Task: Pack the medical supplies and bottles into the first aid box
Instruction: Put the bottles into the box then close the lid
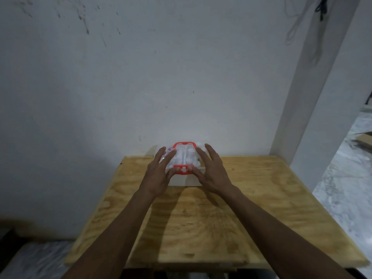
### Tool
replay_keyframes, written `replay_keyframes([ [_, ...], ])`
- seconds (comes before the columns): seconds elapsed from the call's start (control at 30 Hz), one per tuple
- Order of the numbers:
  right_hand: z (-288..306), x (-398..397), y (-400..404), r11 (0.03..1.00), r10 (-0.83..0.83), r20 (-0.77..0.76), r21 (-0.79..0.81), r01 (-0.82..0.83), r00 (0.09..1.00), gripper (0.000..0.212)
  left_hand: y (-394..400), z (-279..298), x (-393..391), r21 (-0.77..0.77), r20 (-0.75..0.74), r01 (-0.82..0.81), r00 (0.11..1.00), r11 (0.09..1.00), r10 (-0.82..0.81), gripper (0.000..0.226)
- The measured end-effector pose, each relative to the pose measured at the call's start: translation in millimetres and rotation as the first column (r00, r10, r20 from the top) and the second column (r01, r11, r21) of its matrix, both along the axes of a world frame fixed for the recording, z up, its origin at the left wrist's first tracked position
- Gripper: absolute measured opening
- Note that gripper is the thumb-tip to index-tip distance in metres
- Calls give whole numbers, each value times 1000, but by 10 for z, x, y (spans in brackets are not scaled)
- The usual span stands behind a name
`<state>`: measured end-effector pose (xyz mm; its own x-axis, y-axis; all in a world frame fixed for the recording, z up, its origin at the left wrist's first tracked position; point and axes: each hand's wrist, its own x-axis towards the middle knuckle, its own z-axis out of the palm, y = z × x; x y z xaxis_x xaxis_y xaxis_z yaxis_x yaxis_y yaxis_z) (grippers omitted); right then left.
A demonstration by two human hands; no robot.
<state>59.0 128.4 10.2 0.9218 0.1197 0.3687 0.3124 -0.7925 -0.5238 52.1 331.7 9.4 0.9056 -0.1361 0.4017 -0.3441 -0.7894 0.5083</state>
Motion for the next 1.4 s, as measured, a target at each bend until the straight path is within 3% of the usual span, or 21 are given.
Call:
replay_keyframes([
  [0.5, 1, 502, 24, 999, 11, 17, 52, -12, 1000, 72, 0, -8, 464, -10, 1, 4, 1000, 1000, -4, 66],
  [0.63, 0, 540, 41, 998, 2, 38, 63, -4, 999, 71, -15, 7, 505, -42, 4, -19, 1000, 999, 20, 84],
  [0.8, -27, 605, 5, 998, 16, 42, 64, -18, 999, 70, -78, 24, 543, -51, -14, -46, 999, 998, 45, 62],
  [1.13, -26, 650, -16, 997, 20, 15, 75, -21, 1000, 71, -100, 76, 537, -40, -42, -44, 998, 998, 42, 68],
  [1.27, 25, 624, -13, 997, 19, -2, 72, -18, 1000, 71, -108, 80, 545, 2, -51, -82, 995, 997, 82, 69],
  [1.4, 74, 582, -14, 1000, 21, -29, 22, -20, 999, 72, -73, 13, 596, 180, -19, -188, 981, 966, 194, 65],
])
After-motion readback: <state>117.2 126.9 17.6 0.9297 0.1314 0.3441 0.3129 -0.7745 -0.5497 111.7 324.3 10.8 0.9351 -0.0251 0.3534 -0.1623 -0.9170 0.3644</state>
